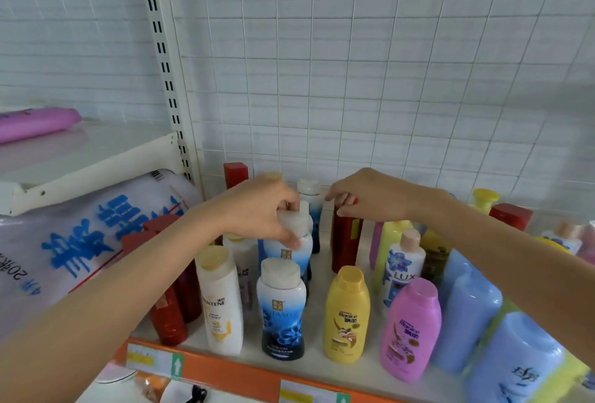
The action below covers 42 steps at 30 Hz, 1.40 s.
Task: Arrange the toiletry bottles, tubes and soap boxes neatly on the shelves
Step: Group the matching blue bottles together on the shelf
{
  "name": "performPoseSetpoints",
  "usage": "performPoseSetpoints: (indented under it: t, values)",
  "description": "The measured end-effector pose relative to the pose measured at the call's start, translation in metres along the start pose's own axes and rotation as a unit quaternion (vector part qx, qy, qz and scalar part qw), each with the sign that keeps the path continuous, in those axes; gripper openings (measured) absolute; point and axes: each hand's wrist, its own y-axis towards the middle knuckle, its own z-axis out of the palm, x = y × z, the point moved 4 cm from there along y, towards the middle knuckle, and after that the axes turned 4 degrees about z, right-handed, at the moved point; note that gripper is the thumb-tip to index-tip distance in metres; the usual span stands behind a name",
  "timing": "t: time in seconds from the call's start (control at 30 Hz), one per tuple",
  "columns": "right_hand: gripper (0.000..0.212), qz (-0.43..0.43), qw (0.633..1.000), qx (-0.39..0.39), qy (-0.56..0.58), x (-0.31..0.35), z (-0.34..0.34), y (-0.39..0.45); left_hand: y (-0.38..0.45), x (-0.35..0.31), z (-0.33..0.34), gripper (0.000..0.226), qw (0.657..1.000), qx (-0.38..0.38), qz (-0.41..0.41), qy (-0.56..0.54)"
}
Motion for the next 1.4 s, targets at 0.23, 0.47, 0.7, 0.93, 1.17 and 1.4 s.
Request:
performPoseSetpoints:
  t: [0.23, 0.47, 0.7, 0.93, 1.17, 1.4]
  values:
    - [0.028, 0.022, 0.999, -0.031, 0.017, -0.026, -0.011, -0.026, 0.006, 0.007, 0.025, 0.039, 0.995, 0.081, -0.011, 0.059]
    - [0.026, 0.038, 0.999, -0.022, 0.025, -0.044, -0.008, -0.046, 0.014, 0.005, 0.034, 0.033, 0.989, 0.125, -0.038, 0.066]
    - [0.026, 0.044, 0.998, -0.022, 0.028, -0.057, -0.007, -0.056, 0.019, -0.004, 0.028, 0.042, 0.979, 0.161, -0.073, 0.105]
    - [0.025, 0.073, 0.997, -0.026, 0.017, -0.079, -0.017, -0.078, 0.047, -0.06, 0.025, 0.036, 0.995, 0.06, 0.026, 0.072]
    - [0.028, 0.133, 0.989, -0.033, -0.047, -0.116, -0.036, -0.113, 0.095, -0.115, 0.046, 0.041, 0.994, 0.028, 0.107, 0.021]
    - [0.043, 0.165, 0.982, 0.076, -0.058, -0.128, -0.01, -0.135, 0.119, -0.127, 0.074, 0.034, 0.989, 0.091, 0.111, 0.014]
